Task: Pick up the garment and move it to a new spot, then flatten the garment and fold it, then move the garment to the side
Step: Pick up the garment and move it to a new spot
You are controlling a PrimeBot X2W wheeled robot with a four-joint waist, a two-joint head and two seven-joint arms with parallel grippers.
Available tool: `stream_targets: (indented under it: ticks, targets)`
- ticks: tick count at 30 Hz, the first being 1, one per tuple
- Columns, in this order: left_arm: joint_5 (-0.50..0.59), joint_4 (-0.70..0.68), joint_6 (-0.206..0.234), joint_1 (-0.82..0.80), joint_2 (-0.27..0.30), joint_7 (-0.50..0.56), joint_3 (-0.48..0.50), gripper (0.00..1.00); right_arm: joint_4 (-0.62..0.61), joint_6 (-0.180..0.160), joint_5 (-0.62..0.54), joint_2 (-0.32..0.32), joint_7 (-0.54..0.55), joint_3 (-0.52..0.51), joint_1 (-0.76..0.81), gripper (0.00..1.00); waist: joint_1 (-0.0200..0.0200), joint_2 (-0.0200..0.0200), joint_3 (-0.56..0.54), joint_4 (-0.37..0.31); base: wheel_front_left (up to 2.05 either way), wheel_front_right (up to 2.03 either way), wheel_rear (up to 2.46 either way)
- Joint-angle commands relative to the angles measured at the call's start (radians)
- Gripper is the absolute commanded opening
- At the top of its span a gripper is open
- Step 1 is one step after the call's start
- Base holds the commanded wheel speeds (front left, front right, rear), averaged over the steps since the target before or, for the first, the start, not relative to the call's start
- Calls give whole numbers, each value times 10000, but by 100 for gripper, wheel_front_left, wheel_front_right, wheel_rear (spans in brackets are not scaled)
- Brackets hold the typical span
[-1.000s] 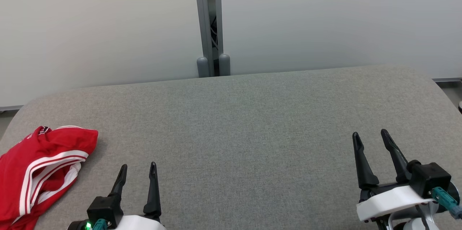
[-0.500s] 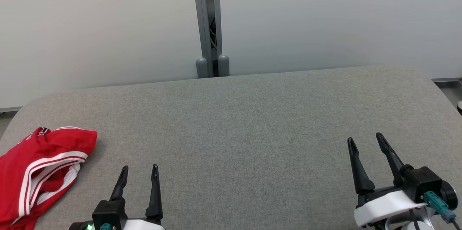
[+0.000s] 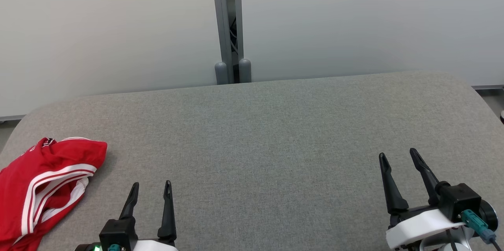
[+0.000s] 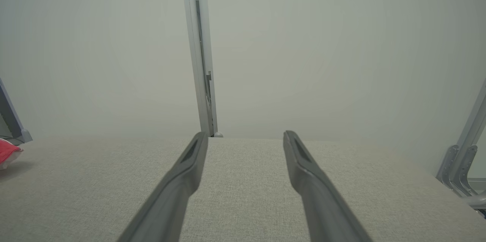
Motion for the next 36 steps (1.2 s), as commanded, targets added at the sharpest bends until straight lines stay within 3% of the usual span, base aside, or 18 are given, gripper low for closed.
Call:
stream_targets:
  ticks: [1,13,36]
  targets:
    - [-76,9,-9,-31,57,-55,52,100,30,18,49,-83,-48,7,-2,100,0,0,-2,11,0,0,0]
    - [-113,35,-14,-124,59,-54,144,100,131,18,261,-75,-47,216,147,100,0,0,29,868,0,0,0]
    - [354,-1,-341,42,52,-36,852,100,-131,17,984,-77,-27,901,327,100,0,0,-59,4279,0,0,0]
